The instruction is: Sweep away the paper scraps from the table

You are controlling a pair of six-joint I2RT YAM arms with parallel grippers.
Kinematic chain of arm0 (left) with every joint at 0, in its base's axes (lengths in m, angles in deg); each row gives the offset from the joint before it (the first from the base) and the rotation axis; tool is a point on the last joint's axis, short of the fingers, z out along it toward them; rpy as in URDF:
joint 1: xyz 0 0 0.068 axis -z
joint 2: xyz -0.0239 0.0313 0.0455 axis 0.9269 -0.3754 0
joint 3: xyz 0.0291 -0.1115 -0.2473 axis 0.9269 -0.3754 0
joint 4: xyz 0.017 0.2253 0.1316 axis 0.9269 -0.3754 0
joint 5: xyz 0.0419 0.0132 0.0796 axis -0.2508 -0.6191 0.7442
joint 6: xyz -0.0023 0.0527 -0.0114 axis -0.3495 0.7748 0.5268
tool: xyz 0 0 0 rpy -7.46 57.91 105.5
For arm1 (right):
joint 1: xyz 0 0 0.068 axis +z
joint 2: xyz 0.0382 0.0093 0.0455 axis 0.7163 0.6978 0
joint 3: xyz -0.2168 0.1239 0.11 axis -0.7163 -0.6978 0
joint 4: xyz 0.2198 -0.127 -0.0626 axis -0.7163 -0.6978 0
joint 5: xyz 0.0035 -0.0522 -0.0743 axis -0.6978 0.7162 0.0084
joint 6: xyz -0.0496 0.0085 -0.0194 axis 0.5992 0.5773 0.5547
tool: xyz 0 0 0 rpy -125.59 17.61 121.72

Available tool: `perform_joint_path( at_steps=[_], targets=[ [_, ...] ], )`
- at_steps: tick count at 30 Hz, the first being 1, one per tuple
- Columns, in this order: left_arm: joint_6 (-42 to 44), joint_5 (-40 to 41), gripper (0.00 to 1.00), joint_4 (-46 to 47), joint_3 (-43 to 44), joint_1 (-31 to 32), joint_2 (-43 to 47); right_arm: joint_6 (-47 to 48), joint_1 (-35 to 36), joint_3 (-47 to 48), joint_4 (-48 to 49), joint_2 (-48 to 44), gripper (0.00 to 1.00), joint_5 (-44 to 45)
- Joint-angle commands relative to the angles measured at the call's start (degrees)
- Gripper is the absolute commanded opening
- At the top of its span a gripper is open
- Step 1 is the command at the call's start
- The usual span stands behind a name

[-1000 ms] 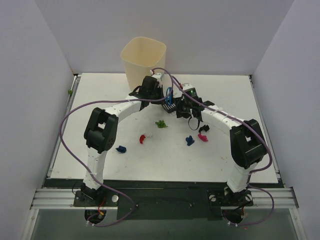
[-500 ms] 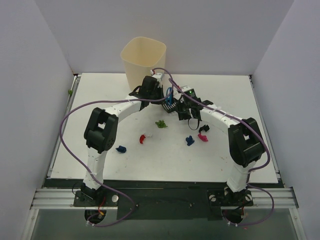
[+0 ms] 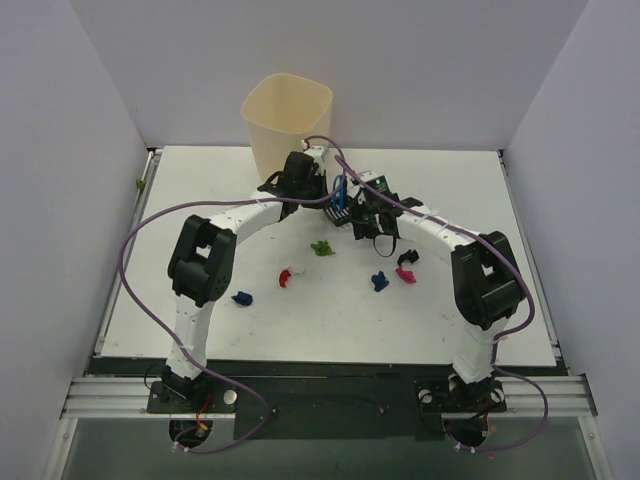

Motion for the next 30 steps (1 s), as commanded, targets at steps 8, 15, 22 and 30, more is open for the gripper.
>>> perform_joint_path(
  at_steps=[8,15,22,30],
  targets=[
    [0.8,-1.6,0.0,-2.0,2.8,0.1,0.0,0.4,0.5,3.8,-2.1,0.8,0.0,-1.5],
    [1.2,-4.3,0.0,-6.4,5.4,0.0,5.7,-2.7,0.5,-0.4,-1.6,-4.6,0.0,-2.0],
    [1.7,-1.6,0.0,-5.5,5.3,0.0,11.1,-6.1,0.7,-5.4,-4.3,-12.4,0.0,-0.1],
    [3.8,1.4,0.0,1.2,8.7,0.7,4.2,-9.5,0.4,-11.7,-9.3,-24.4,0.0,9.7]
  ],
)
